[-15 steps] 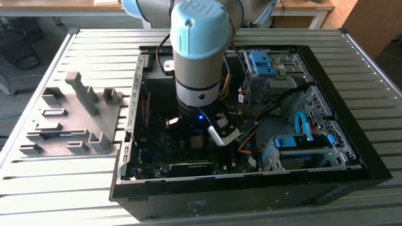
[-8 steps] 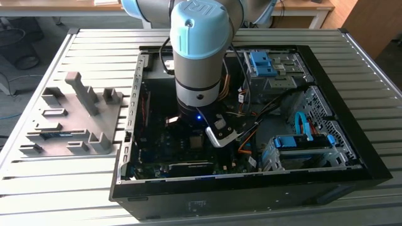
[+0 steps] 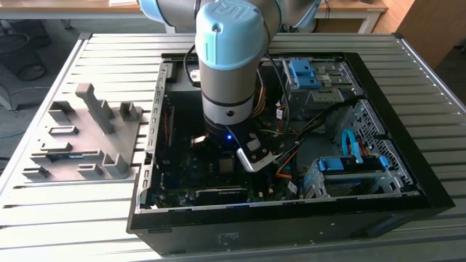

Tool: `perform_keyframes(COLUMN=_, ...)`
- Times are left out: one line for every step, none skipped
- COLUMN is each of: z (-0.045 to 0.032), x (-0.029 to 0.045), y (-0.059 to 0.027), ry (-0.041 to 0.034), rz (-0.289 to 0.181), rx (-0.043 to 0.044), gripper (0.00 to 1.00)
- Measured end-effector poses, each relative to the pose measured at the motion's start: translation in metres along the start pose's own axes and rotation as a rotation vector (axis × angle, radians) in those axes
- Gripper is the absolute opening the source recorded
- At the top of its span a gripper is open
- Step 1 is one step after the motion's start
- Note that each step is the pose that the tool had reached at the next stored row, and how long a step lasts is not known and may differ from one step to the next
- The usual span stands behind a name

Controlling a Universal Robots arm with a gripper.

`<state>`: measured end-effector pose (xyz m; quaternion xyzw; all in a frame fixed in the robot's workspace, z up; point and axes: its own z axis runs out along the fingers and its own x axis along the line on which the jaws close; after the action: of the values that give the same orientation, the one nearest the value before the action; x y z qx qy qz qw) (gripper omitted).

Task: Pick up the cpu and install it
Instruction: 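Place the cpu into insertion slot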

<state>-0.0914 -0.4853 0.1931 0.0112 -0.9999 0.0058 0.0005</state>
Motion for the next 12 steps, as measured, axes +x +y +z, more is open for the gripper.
perform_keyframes(z=0.0002, x=0.0000, y=-0.0001, ry=0.0001, rz=0.000, rx=0.0002, gripper=0.44)
perform_keyframes(z=0.0004, x=0.0000, y=-0.0001, ry=0.0002, rz=0.000, rx=0.0003, gripper=0.44)
perform_keyframes(z=0.0006, x=0.0000, y=-0.0001, ry=0.0002, rz=0.001, rx=0.0003, gripper=0.44)
perform_keyframes(z=0.0009, x=0.0000, y=-0.0001, ry=0.0002, rz=0.001, rx=0.0002, gripper=0.44)
perform_keyframes(z=0.0012, x=0.0000, y=-0.0001, ry=0.0001, rz=0.002, rx=0.0002, gripper=0.44)
perform_keyframes(z=0.0014, x=0.0000, y=-0.0001, ry=0.0002, rz=0.003, rx=0.0003, gripper=0.44)
perform_keyframes(z=0.0015, x=0.0000, y=-0.0001, ry=0.0002, rz=0.003, rx=0.0003, gripper=0.44)
perform_keyframes(z=0.0018, x=0.0000, y=-0.0001, ry=0.0002, rz=0.003, rx=0.0003, gripper=0.44)
perform_keyframes(z=0.0020, x=0.0000, y=-0.0001, ry=0.0003, rz=0.004, rx=0.0003, gripper=0.44)
perform_keyframes(z=0.0022, x=0.0000, y=-0.0001, ry=0.0003, rz=0.004, rx=0.0004, gripper=0.44)
perform_keyframes(z=0.0024, x=0.0000, y=-0.0001, ry=0.0003, rz=0.005, rx=0.0005, gripper=0.44)
perform_keyframes(z=0.0026, x=0.0000, y=-0.0001, ry=0.0003, rz=0.005, rx=0.0005, gripper=0.44)
